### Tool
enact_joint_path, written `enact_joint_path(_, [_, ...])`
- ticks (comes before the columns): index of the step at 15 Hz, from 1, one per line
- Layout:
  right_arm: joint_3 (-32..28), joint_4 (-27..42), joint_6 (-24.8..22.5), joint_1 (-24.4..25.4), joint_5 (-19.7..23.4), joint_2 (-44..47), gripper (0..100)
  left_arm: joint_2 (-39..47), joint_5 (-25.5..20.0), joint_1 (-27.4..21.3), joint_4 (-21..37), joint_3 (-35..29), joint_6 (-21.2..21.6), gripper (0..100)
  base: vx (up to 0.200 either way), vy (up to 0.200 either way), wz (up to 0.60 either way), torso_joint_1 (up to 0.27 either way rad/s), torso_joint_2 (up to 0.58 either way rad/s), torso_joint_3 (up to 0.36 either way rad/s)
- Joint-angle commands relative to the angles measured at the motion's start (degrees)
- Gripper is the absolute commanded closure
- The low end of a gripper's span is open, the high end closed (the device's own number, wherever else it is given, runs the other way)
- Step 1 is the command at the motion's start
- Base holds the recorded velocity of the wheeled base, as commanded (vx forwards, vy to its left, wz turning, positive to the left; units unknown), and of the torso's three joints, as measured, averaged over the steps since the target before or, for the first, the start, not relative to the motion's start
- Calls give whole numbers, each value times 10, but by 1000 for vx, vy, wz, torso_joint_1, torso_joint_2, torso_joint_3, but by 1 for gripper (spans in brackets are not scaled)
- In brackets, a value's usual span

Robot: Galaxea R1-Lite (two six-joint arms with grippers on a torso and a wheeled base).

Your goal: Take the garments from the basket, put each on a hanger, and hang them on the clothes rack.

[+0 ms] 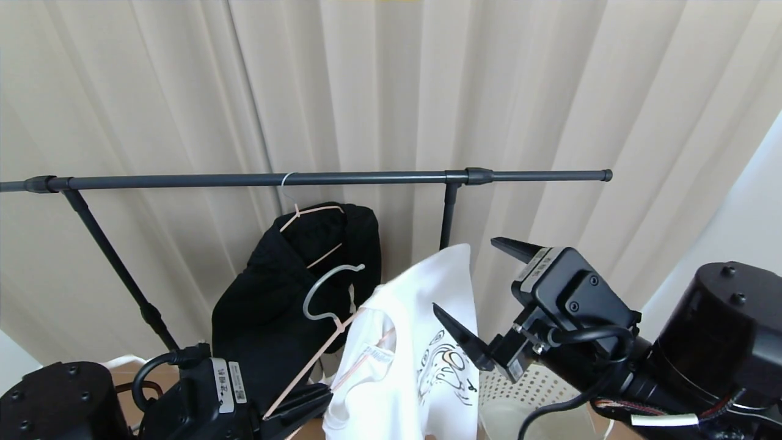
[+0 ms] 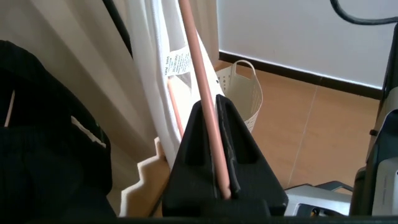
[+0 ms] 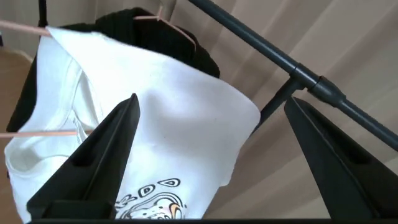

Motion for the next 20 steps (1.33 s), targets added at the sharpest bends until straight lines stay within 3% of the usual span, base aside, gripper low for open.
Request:
enact_joint_path(1, [-36, 90, -36, -46, 47, -57, 0, 7, -3, -1, 0, 0, 2, 100, 0, 0, 0, 0, 0, 0])
enact_joint_path(5, [-230, 533, -109, -126, 224, -153, 0, 2, -8, -4, 1, 0, 2, 100, 0, 0, 0, 0, 0, 0])
enact_joint_path(9, [-383, 798, -211, -171, 355, -95, 0, 5, -8, -34, 8, 0, 3, 100, 0, 0, 0, 0, 0, 0])
enact_joint_path(12, [-452, 883, -226, -182, 418, -36, 0, 6, -8, -44, 8, 0, 3, 100, 0, 0, 0, 0, 0, 0])
enact_joint_path(15, [-489, 911, -251, -177, 423, 17, 0, 15, -7, -59, 8, 0, 3, 100, 0, 0, 0, 0, 0, 0])
enact_joint_path(17, [-547, 981, -290, -162, 431, 58, 0, 15, -7, -65, 8, 0, 3, 100, 0, 0, 0, 0, 0, 0])
enact_joint_path(20, [-609, 1027, -290, -134, 431, 97, 0, 23, -7, -66, 7, 0, 3, 100, 0, 0, 0, 0, 0, 0])
